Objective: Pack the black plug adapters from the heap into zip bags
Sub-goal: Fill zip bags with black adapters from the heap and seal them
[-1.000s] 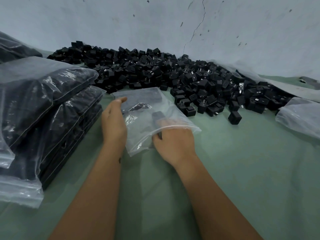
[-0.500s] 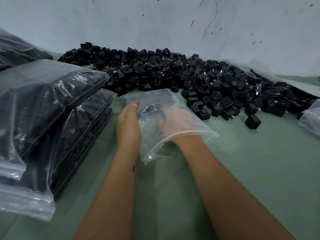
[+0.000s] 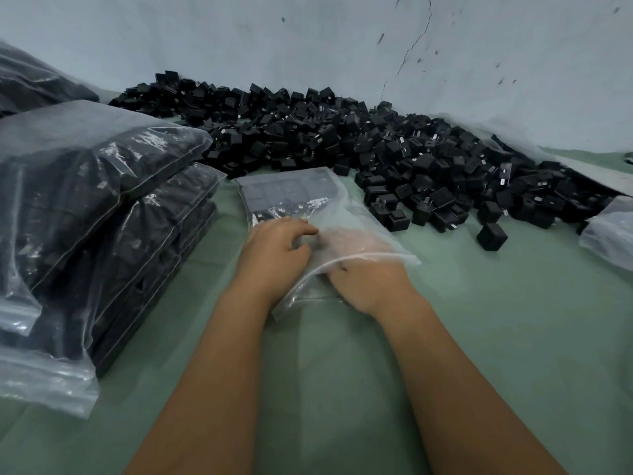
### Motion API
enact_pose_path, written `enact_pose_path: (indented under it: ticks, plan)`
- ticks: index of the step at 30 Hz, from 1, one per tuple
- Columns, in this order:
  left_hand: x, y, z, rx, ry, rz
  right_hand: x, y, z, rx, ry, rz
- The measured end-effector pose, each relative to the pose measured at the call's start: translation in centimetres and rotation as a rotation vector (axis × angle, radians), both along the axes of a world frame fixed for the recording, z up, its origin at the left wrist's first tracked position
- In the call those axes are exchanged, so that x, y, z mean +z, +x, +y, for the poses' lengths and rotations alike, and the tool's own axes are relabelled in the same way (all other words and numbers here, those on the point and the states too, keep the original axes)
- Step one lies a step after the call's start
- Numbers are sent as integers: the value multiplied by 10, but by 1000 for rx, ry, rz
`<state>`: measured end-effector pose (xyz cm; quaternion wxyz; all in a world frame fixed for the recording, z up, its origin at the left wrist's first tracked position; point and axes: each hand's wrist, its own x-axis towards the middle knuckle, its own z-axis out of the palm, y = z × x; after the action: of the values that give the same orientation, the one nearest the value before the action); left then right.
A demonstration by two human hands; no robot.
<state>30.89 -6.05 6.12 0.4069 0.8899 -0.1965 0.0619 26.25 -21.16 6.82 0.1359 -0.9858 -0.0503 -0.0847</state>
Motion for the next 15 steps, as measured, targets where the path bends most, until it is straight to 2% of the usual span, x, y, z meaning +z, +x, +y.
enact_pose_path:
  ticks: [1,2,5,6,8,11,13,15]
  plan:
    - [0,1,0,-3,20,-6,1,-7,1,38,-69,-54]
    - [-1,2,1,-7,35,-9,4,-13,3,108,-98,-205]
    - [-1,5,2,-35,64,-18,17,-22,9,266,-14,-771]
    - [-1,6,2,-43,78,-18,19,-21,7,271,30,-900]
    - [1,4,1,-37,129,-28,21,-18,-2,179,167,-1024]
    - [4,-2,0,-31,140,-111,15,-16,-31,-170,561,-917]
    - [9,-9,-4,-21,91,-146,10,-12,-54,-347,808,-690]
    - [13,-16,-9,-47,44,-105,6,-4,-69,-349,952,-404]
